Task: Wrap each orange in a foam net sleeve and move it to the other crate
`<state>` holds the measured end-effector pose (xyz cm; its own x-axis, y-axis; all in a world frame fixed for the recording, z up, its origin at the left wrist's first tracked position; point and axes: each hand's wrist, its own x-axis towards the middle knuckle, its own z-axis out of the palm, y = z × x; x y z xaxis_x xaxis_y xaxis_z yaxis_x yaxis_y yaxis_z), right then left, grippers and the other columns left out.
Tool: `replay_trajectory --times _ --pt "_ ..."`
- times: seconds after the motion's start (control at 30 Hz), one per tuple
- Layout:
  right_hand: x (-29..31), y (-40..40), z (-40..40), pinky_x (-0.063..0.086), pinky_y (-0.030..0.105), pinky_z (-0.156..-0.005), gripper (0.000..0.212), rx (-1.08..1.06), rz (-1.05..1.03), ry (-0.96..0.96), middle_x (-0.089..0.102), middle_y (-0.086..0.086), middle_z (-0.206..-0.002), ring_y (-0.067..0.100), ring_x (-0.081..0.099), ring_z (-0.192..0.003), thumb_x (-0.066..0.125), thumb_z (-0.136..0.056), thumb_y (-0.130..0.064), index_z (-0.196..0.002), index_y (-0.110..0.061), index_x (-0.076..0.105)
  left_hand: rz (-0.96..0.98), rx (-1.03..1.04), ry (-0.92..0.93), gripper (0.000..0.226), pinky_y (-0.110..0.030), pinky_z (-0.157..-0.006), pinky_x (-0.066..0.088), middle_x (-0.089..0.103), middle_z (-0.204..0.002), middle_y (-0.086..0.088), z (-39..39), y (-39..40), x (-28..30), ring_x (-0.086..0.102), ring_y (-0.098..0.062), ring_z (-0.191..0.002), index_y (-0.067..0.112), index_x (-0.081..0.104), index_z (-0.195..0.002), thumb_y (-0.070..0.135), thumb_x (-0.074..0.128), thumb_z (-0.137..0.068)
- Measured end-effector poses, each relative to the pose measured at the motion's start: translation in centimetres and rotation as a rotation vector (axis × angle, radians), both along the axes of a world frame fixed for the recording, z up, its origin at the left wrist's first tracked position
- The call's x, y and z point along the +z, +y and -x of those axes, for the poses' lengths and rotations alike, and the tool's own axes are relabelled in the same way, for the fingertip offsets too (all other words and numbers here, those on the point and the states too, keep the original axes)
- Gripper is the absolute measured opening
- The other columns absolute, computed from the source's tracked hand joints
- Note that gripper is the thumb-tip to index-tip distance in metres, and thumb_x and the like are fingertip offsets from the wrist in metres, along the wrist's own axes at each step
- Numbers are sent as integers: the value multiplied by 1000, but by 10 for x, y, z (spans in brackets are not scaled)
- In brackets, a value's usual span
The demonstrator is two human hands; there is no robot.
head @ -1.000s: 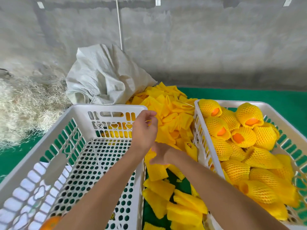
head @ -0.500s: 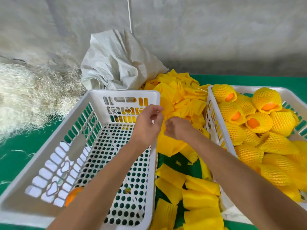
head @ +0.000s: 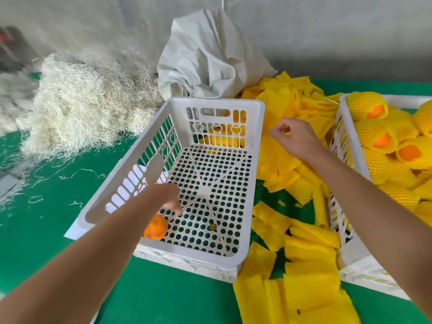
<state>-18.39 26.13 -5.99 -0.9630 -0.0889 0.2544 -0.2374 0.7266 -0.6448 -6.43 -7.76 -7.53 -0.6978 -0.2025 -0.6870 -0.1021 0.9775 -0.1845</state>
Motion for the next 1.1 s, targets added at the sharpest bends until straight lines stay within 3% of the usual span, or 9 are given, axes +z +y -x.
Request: replay_trajectory --times 0.17,0.37,0.5,0.6,0.67,0.8,0.9,1.03,1.1 --pt "0 6 2 45 33 -74 25 9 48 0 66 -2 -93 21 61 -90 69 -95 -42 -92 -17 68 46 206 -216 77 -42 -96 57 50 -152 -20 -7 4 5 63 -37 -115 10 45 -154 48 74 -93" --pt "1 12 3 51 38 -76 24 13 83 -26 67 -3 -90 19 62 -87 68 -96 -42 -91 -19 66 163 192 -351 75 -37 -103 51 47 -154 -16 -8 13 3 59 -33 -132 11 39 -156 40 73 -96" --pt "-1 15 4 53 39 -80 24 -18 84 -32 68 -2 -93 20 63 -91 68 -96 -41 -90 -17 67 87 291 -367 72 -35 -97 57 52 -140 -17 -5 13 5 67 -33 -106 14 45 -149 34 80 -90" --pt "-1 16 7 54 42 -82 27 -59 106 -46 71 0 -96 21 65 -93 68 -96 -42 -93 -15 70 -68 333 -52 69 -45 -79 66 48 -133 -18 4 16 15 66 -43 -106 16 49 -140 34 84 -84" --pt "3 18 8 54 41 -83 29 -109 150 -39 73 1 -97 20 66 -94 67 -96 -43 -97 -14 72 -114 221 165 55 -43 -70 67 54 -121 -12 18 29 37 70 -37 -96 13 58 -132 43 77 -90" --pt "12 20 6 54 43 -84 36 -204 215 58 73 4 -104 23 66 -98 60 -100 -47 -104 -12 69 -296 95 661 31 -42 -79 64 65 -103 -3 45 81 88 67 -23 -85 23 68 -103 50 72 -88" --pt "16 18 5 58 52 -77 38 -239 325 84 70 5 -99 28 67 -93 54 -102 -52 -103 -15 59 -603 82 1059 27 -40 -82 59 67 -100 1 51 132 105 65 -20 -89 28 69 -100 47 74 -82" --pt "22 16 7 58 55 -66 32 -243 544 133 61 -4 -80 22 64 -78 57 -101 -52 -92 -21 51 -1154 126 1121 30 -47 -80 62 64 -111 5 54 203 97 66 -15 -98 37 71 -116 47 65 -88" --pt "26 17 4 55 41 -62 29 -236 624 243 57 -11 -72 11 57 -69 59 -101 -50 -85 -27 50 -1240 90 1144 28 -53 -84 61 63 -118 2 63 226 87 65 -20 -107 31 71 -126 38 59 -102"
